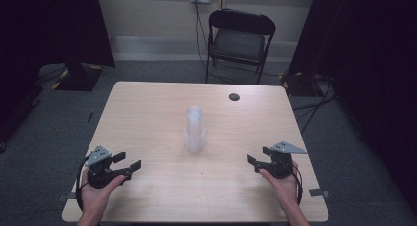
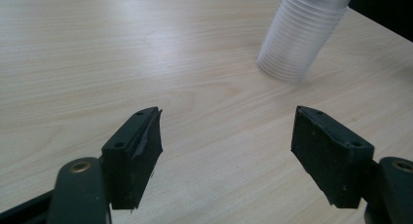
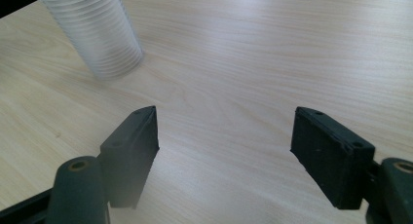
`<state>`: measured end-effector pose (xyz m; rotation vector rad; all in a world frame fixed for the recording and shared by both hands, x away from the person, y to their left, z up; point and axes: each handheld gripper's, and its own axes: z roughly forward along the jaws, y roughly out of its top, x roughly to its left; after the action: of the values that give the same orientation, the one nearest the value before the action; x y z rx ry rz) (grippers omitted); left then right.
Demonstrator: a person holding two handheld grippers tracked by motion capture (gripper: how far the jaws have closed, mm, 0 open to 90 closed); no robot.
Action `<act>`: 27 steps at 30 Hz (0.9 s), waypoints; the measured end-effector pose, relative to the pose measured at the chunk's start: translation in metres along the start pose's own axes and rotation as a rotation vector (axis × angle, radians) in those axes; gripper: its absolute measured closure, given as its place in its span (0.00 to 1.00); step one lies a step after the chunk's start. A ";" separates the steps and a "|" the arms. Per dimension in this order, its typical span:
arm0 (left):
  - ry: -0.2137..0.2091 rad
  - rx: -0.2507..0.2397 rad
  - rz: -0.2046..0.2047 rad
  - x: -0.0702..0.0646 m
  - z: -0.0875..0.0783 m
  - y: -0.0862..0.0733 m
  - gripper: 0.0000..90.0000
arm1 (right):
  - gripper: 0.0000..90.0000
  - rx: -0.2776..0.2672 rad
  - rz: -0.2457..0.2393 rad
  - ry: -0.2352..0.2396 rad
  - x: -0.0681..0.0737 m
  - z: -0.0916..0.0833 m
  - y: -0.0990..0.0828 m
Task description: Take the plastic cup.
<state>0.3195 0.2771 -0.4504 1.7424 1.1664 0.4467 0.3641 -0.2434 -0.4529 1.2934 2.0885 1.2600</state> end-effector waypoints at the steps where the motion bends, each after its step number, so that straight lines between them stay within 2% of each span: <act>1: 0.000 -0.002 -0.008 0.000 0.000 0.000 0.30 | 0.28 -0.002 0.000 0.003 0.000 0.001 0.000; 8: 0.009 0.007 -0.012 0.003 0.003 -0.002 0.30 | 0.30 -0.004 -0.003 0.028 0.003 0.004 0.005; 12: 0.004 0.001 -0.009 0.002 0.001 -0.002 0.30 | 0.33 -0.020 -0.027 0.056 0.011 0.006 0.010; 18: 0.001 -0.014 -0.003 0.000 -0.007 -0.004 0.31 | 0.31 -0.030 -0.078 0.094 0.026 0.009 0.019; 20: 0.003 -0.020 -0.001 -0.001 -0.007 -0.004 0.31 | 0.30 -0.035 -0.076 0.113 0.030 0.009 0.021; 23: 0.005 -0.016 0.000 -0.001 -0.005 -0.004 0.31 | 0.28 -0.049 -0.099 0.130 0.035 0.010 0.027; 25: 0.009 -0.010 0.010 -0.001 -0.005 -0.004 0.31 | 0.26 -0.056 -0.098 0.143 0.037 0.012 0.031; 27: 0.010 -0.020 0.002 -0.002 -0.004 -0.004 0.31 | 0.26 -0.064 -0.097 0.152 0.039 0.013 0.034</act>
<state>0.3138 0.2780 -0.4522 1.7263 1.1637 0.4673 0.3708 -0.1977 -0.4265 1.0859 2.1661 1.4100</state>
